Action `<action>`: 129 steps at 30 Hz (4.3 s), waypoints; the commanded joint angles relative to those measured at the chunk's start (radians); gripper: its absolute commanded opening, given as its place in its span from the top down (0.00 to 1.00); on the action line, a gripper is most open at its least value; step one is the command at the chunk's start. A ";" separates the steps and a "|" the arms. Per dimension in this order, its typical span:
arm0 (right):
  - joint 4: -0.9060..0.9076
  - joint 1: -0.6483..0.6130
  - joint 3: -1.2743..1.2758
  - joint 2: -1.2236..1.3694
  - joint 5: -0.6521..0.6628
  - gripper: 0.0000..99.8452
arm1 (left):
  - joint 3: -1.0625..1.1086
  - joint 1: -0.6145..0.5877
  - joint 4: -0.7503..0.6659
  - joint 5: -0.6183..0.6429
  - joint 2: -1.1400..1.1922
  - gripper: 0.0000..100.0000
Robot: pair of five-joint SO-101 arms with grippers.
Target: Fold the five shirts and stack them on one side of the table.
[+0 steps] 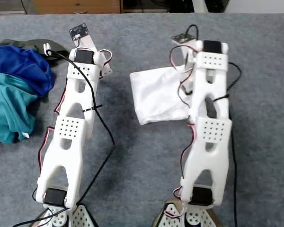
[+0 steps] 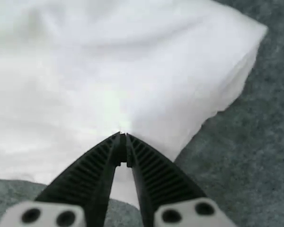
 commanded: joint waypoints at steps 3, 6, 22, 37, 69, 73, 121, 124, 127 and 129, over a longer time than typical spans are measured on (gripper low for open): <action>0.023 0.056 0.140 -0.186 0.044 1.00 | -0.040 0.012 -0.018 -0.006 -0.010 0.98; 0.023 0.090 0.234 -0.242 0.066 1.00 | -0.040 0.012 -0.017 -0.006 -0.010 0.98; -0.044 0.150 0.409 -0.526 0.051 1.00 | -0.040 0.012 -0.018 -0.006 -0.010 0.98; -0.135 0.024 0.504 -0.473 0.005 1.00 | -0.038 0.014 -0.020 -0.006 -0.008 0.98; -0.589 0.005 1.155 -0.943 -0.256 1.00 | -0.032 0.018 -0.098 -0.034 -0.007 0.98; -0.494 0.001 1.144 -0.987 -0.310 1.00 | -0.037 0.020 -0.098 -0.034 0.018 0.98; -0.750 0.025 0.622 -0.363 -0.201 0.99 | -0.025 0.250 -0.049 -0.089 -0.156 0.98; -0.718 0.028 0.433 -0.157 -0.198 0.99 | -0.003 0.245 -0.129 -0.075 -0.039 0.98; -0.565 0.030 0.188 -0.004 -0.133 1.00 | -0.006 0.230 -0.137 -0.075 0.041 0.98; -0.462 0.027 0.022 0.082 -0.115 1.00 | -0.038 0.209 -0.109 -0.068 0.038 0.98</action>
